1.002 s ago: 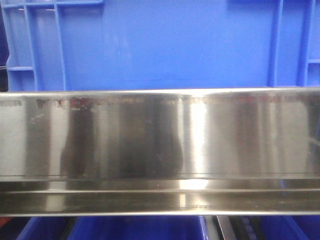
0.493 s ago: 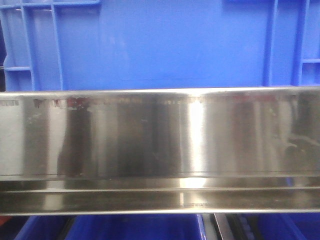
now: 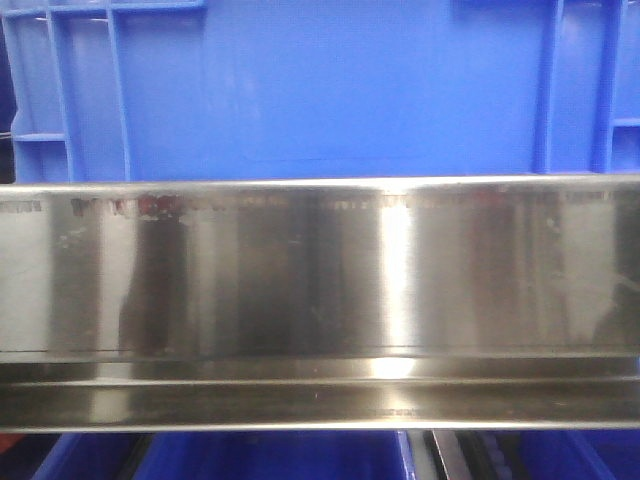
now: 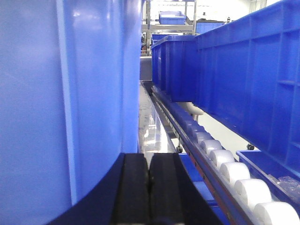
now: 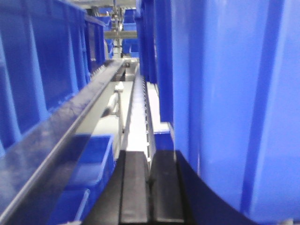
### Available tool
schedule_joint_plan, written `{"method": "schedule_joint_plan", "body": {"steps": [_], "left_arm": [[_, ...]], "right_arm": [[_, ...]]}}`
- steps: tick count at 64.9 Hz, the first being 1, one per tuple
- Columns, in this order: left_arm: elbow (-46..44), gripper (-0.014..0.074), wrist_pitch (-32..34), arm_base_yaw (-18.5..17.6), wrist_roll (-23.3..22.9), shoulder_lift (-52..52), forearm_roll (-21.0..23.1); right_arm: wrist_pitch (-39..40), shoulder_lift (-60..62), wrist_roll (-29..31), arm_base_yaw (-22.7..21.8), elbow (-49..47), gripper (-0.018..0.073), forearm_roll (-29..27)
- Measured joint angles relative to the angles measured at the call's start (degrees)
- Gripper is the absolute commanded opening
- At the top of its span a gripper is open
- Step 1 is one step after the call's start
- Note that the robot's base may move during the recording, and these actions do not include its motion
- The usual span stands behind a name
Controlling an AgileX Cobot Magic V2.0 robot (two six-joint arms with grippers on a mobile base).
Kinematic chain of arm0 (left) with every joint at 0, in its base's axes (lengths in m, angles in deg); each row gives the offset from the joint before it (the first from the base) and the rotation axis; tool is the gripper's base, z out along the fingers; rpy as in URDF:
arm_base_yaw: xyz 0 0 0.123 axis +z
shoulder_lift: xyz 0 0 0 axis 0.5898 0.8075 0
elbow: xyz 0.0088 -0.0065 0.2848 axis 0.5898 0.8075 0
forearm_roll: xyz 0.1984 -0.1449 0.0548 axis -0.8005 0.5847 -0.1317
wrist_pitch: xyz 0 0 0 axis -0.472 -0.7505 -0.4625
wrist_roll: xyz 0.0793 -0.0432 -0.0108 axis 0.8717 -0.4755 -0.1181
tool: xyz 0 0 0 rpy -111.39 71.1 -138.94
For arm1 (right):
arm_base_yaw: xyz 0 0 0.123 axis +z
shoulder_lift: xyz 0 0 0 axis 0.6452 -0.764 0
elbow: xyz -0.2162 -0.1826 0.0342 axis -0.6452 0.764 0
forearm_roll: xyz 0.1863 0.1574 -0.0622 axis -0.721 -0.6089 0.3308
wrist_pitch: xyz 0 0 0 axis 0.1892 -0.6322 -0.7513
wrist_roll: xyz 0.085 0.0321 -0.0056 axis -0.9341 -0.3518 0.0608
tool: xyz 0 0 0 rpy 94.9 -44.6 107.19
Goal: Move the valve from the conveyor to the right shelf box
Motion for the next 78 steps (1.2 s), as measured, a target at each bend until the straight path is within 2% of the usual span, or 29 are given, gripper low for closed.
{"method": "schedule_joint_plan", "body": {"steps": [7, 26, 38, 78], "left_arm": [[0.0, -0.0111, 0.0, 0.0, 0.0, 0.0, 0.0], [0.0, -0.0111, 0.0, 0.0, 0.0, 0.0, 0.0], [0.0, -0.0111, 0.0, 0.0, 0.0, 0.0, 0.0], [0.0, -0.0111, 0.0, 0.0, 0.0, 0.0, 0.0]], "right_arm": [[2.5, 0.0, 0.0, 0.7, 0.9, -0.0153, 0.6], [3.4, 0.0, 0.0, 1.0, 1.1, -0.0153, 0.7], [8.0, 0.1, -0.1, 1.1, 1.1, -0.0153, 0.7], [8.0, 0.1, -0.1, 1.1, 1.1, -0.0153, 0.7]]}}
